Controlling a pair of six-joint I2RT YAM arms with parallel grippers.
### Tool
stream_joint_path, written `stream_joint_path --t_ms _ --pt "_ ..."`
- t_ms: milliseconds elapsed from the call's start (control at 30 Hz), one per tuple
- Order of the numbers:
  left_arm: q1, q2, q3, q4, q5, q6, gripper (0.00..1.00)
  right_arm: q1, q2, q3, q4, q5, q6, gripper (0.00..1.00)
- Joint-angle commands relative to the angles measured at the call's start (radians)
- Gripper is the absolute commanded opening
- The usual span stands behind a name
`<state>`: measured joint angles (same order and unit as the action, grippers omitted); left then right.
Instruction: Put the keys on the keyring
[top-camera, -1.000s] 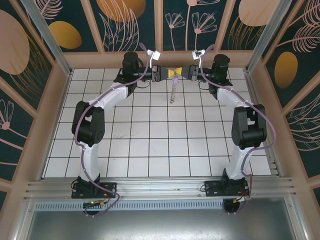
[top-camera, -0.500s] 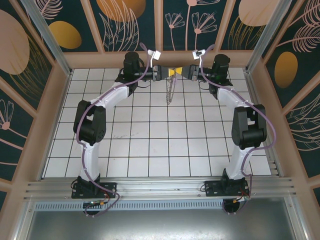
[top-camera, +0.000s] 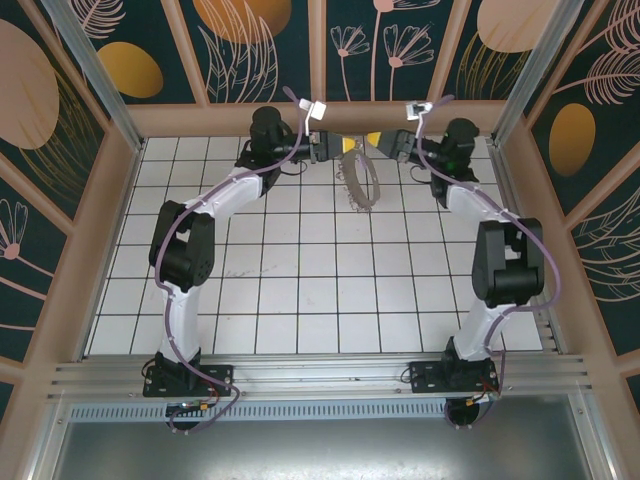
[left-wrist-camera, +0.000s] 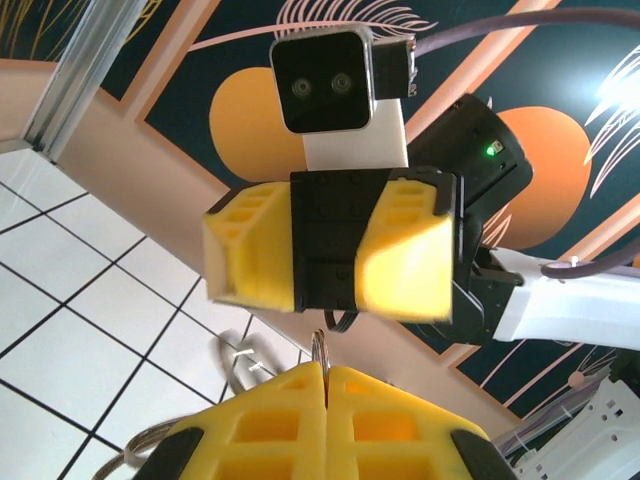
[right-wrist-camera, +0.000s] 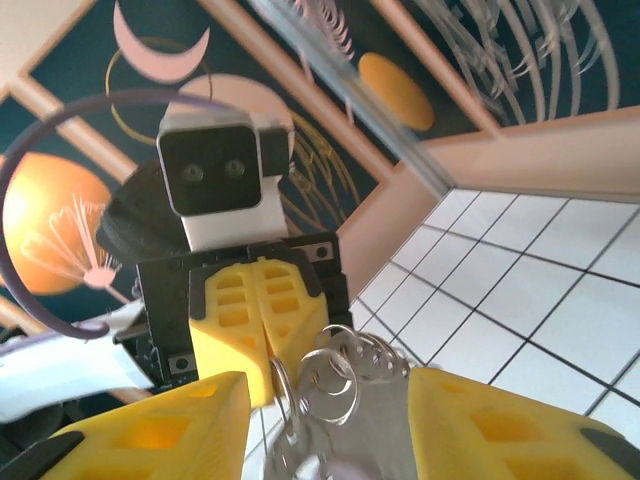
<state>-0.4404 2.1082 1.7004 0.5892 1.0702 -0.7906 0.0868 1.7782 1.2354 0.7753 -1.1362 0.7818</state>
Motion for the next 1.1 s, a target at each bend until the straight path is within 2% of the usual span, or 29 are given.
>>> stream_joint_path --t_ms 0,233,567,1067 --pt "0.0 -0.055 -0.003 0.105 0.014 -0.019 0.0 -0.027 -0.092 -0.08 0.172 0.038 0.07 0.45" --pt "0.001 -0.078 -0.006 0.144 0.022 -0.033 0.0 0.006 -0.143 -0.187 0.196 0.069 0.036 0.45" --pt "0.001 -0.096 -0.021 0.183 0.033 -0.061 0.0 0.125 -0.176 -0.153 -0.06 0.1 -0.21 0.49" --pt "-0.003 -0.101 -0.018 0.204 0.033 -0.08 0.0 0.135 -0.158 -0.127 -0.056 0.139 -0.212 0.49"
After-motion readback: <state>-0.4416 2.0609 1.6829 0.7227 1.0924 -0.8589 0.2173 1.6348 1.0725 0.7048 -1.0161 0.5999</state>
